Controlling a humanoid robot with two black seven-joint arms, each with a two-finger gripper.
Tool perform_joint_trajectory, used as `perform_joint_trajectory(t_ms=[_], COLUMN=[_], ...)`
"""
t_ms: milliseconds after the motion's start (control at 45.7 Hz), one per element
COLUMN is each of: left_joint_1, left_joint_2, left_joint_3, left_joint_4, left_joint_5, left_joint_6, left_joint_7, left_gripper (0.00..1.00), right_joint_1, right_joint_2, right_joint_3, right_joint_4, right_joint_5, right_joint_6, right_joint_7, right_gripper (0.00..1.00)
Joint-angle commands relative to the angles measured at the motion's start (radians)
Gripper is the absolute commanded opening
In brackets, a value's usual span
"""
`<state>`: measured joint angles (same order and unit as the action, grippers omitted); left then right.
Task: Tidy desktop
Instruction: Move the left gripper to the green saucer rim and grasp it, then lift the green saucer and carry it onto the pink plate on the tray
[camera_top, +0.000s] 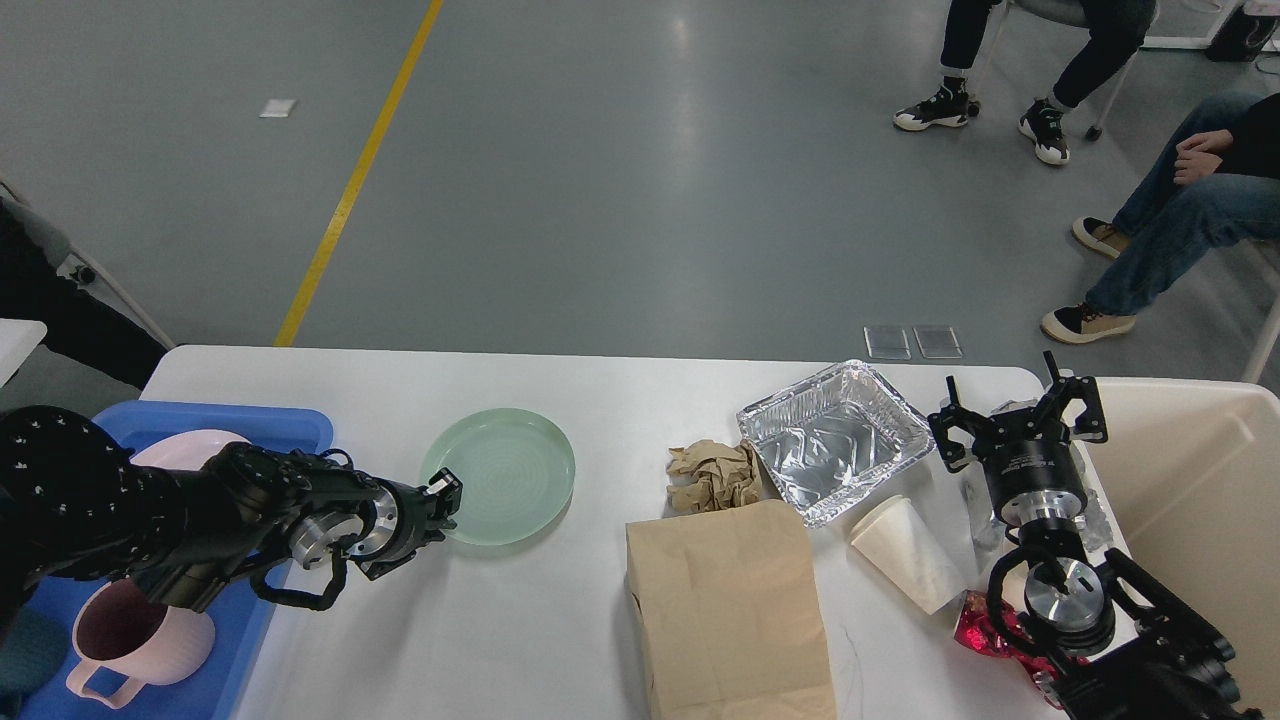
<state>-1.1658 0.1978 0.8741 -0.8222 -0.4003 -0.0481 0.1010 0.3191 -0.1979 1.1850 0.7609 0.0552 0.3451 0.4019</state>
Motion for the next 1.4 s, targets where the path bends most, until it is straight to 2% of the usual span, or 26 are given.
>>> perform_joint_trajectory(t_ms=[0, 131, 481, 678, 875, 962, 1225, 1378], left_joint_1=[0.002, 0.003, -0.006, -0.037, -0.234, -0.406, -0.871, -1.130], left_joint_2=[0.000, 0.000, 0.008, 0.029, 0.135, 0.143, 0.141, 0.123], left_joint_3=[-0.001, 0.000, -0.001, 0.006, 0.091, 0.206, 0.447, 0.552], left_joint_4=[0.000, -0.003, -0.014, -0.043, -0.239, -0.353, -0.689, -0.841], left_joint_5=[0.000, 0.000, 0.000, -0.005, -0.003, -0.008, -0.074, -0.132], left_joint_6=[-0.001, -0.004, -0.007, -0.078, -0.105, -0.107, -0.128, -0.202], left_joint_7=[0.002, 0.008, 0.009, 0.011, 0.017, 0.032, 0.023, 0.020], left_gripper=[0.07, 0.00, 0.00, 0.00, 0.00, 0.00, 0.00, 0.00], right_joint_1=[0.000, 0.000, 0.000, 0.000, 0.000, 0.000, 0.000, 0.000], right_joint_2=[0.000, 0.000, 0.000, 0.000, 0.000, 0.000, 0.000, 0.000], right_joint_3=[-0.001, -0.001, 0.001, -0.001, -0.001, 0.001, 0.001, -0.001], right_joint_4=[0.000, 0.000, -0.002, -0.002, -0.002, -0.002, 0.000, 0.000], right_joint_5=[0.000, 0.000, 0.000, 0.000, 0.000, 0.000, 0.000, 0.000], right_joint_6=[0.000, 0.000, 0.000, 0.000, 0.000, 0.000, 0.000, 0.000], right_joint_7=[0.000, 0.000, 0.000, 0.000, 0.000, 0.000, 0.000, 0.000], right_gripper=[1.00, 1.00, 1.00, 1.00, 1.00, 1.00, 1.00, 1.00])
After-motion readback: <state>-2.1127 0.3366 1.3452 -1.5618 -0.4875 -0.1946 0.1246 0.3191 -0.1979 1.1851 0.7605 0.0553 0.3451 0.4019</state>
